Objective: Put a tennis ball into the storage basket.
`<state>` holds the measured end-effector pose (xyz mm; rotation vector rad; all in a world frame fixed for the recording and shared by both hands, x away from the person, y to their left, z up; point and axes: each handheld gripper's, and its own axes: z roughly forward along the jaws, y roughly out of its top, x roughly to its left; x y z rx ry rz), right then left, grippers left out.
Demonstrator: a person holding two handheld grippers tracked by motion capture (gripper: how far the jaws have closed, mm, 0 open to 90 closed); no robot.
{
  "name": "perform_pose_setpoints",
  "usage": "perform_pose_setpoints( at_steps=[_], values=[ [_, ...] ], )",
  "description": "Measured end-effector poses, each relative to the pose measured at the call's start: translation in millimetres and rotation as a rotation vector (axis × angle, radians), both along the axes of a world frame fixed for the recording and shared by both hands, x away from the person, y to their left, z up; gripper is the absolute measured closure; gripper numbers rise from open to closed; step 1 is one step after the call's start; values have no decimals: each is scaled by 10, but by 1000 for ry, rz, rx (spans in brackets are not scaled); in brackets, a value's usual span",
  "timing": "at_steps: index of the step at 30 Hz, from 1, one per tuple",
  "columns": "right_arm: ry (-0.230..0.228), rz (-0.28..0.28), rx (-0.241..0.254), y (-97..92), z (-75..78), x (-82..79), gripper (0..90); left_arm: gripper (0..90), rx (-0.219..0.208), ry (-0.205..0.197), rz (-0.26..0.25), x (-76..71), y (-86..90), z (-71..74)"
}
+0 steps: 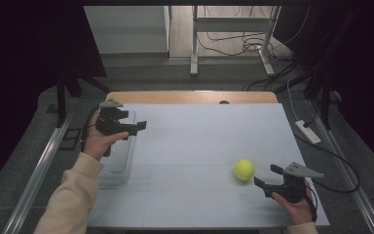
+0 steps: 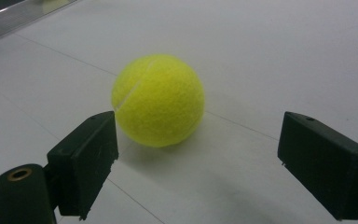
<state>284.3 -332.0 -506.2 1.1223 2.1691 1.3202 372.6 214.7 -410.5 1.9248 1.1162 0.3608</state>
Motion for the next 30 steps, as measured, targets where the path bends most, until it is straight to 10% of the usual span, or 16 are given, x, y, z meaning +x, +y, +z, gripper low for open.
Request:
perform_pose_setpoints(
  at_steps=[30],
  values=[
    [1, -4, -2, -31, -2, -11, 124, 116, 24, 7, -131, 29, -554, -45]
  ],
)
